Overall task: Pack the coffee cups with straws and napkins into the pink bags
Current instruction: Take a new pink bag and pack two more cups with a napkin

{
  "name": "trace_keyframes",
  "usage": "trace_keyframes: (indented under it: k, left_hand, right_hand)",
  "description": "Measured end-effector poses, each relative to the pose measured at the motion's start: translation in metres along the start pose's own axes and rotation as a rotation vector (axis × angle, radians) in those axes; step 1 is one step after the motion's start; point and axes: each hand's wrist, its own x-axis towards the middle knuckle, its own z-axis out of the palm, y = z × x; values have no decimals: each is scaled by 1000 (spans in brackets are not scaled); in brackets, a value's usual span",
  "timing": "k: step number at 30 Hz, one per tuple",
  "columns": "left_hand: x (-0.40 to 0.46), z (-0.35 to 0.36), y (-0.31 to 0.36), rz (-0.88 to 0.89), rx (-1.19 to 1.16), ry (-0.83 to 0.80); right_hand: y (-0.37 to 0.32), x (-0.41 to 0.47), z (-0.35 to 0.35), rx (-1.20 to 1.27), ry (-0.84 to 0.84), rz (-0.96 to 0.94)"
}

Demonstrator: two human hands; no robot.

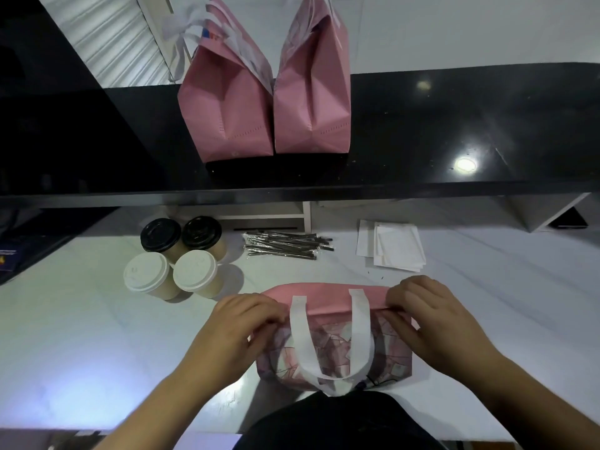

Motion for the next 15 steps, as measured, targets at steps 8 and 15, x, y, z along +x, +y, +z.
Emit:
trace_keyframes:
  k: [8,15]
  left_hand:
    - [20,-10,14,-7,75,-174]
    - [56,-5,44,30,214,-203]
  right_hand:
    - [-9,20,-12,-34,-171,20]
    - [-29,56,-19,-59,-279,-52]
